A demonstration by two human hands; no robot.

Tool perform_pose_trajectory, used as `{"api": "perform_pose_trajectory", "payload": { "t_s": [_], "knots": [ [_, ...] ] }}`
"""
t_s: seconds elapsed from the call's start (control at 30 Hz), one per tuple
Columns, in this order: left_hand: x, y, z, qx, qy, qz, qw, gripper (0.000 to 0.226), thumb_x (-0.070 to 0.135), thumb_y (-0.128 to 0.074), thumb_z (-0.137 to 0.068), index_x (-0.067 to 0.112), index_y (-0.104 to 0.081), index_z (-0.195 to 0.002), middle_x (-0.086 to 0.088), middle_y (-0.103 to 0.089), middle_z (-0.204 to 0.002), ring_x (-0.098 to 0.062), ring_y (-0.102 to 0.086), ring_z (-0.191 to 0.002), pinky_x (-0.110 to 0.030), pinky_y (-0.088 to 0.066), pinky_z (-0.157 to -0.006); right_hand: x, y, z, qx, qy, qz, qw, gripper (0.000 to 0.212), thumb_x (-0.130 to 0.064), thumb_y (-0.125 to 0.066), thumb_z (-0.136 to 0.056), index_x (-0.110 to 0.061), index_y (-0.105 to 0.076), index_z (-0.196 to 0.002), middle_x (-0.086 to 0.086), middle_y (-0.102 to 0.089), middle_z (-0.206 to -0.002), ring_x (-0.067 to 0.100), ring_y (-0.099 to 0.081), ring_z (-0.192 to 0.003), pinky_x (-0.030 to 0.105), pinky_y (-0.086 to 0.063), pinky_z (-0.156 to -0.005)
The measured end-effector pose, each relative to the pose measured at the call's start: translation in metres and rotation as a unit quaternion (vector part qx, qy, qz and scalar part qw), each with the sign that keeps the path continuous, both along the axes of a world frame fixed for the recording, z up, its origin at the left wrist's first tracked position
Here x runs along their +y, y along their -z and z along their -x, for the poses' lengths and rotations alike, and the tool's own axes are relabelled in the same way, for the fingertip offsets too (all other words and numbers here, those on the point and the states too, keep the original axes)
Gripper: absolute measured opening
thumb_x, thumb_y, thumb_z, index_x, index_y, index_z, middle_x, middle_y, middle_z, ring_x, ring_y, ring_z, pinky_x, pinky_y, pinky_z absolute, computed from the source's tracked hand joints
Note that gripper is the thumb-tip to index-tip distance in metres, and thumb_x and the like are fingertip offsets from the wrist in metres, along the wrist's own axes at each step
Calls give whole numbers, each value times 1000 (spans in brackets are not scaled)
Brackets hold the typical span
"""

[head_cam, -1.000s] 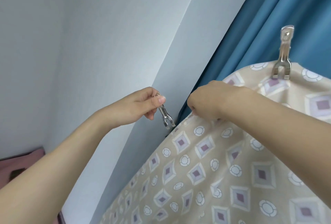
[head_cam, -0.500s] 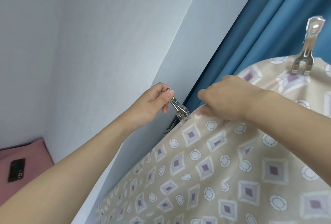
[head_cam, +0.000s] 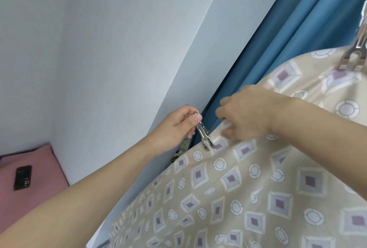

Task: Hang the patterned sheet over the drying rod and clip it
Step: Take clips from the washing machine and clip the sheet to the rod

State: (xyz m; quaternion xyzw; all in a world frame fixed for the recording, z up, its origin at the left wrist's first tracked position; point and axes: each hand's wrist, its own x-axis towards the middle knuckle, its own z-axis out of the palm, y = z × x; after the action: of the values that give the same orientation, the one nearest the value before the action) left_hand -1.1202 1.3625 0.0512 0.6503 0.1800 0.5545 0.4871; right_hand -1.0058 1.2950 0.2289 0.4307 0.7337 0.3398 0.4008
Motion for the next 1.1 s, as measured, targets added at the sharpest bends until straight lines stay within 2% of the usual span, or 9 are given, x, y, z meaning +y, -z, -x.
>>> {"api": "perform_pose_trajectory", "payload": {
  "t_s": [0.23,0.4,0.5,0.63,0.73,0.87,0.93,1.0,1.1],
  "knots": [
    [-5,23,-23,9,14,19,1000,17,36,-50,-95,21,-57,-91,12,-56,-67,-16,-53,-64,-30,-47,-72,3,8,-14,16,-2,20,1000,22,-44,-32,-100,-23,-30,-93,-5,-55,-94,20,-39,-67,35,-44,-77],
    [-5,32,-26,25,57,41,997,27,43,-53,-94,16,-55,-97,11,-57,-72,-13,-55,-66,-27,-47,-72,8,18,-20,5,24,20,999,35,-55,-40,-91,-21,-35,-94,-4,-60,-90,27,-55,-76,41,-50,-82],
    [-3,37,-23,13,92,79,993,21,31,-56,-97,13,-54,-107,7,-57,-83,-10,-55,-76,-24,-47,-77,12,20,-20,-55,31,34,997,26,-51,-47,-90,-25,-50,-94,-5,-59,-97,23,-61,-89,40,-49,-85],
    [1,48,-20,26,150,122,981,63,15,-72,-85,22,-38,-137,1,-64,-107,-7,-62,-96,-21,-46,-89,14,26,-20,-68,-23,34,997,22,-44,-48,-93,-25,-59,-94,-5,-60,-94,21,-62,-89,38,-48,-85],
    [0,53,-31,31,175,130,975,93,4,-76,-80,27,-18,-148,-6,-67,-86,-15,-62,-79,-24,-48,-76,13,29,-20,-60,-35,29,997,21,-42,-50,-92,-24,-62,-91,-6,-62,-88,21,-63,-85,38,-50,-82],
    [-6,52,-42,6,191,149,970,100,-16,-65,-83,29,-5,-149,6,-66,-66,-4,-59,-56,-16,-48,-58,7,31,-22,-60,-36,20,997,17,-38,-51,-93,-24,-56,-86,-7,-52,-74,21,-63,-84,33,-47,-81],
    [-9,49,-47,6,177,144,974,105,-10,-73,-77,28,-7,-149,-3,-68,-80,-8,-66,-66,-17,-49,-65,4,34,-24,-60,-76,5,995,13,-34,-50,-93,-24,-50,-85,-8,-57,-83,19,-61,-88,28,-35,-77],
    [-10,48,-50,8,149,139,979,109,9,-83,-65,35,-14,-145,-27,-56,-113,-24,-66,-94,-23,-46,-82,-1,35,-26,-53,-109,-19,992,12,-31,-49,-92,-25,-43,-83,-9,-59,-88,18,-54,-89,29,-23,-77],
    [-11,47,-51,4,141,128,982,102,19,-85,-58,38,-22,-137,-27,-44,-115,-21,-57,-91,-35,-47,-87,-5,40,-34,-25,-131,-54,990,10,-22,-52,-87,-26,-46,-79,-8,-52,-77,20,-39,-77,30,-27,-80]
  ]
}}
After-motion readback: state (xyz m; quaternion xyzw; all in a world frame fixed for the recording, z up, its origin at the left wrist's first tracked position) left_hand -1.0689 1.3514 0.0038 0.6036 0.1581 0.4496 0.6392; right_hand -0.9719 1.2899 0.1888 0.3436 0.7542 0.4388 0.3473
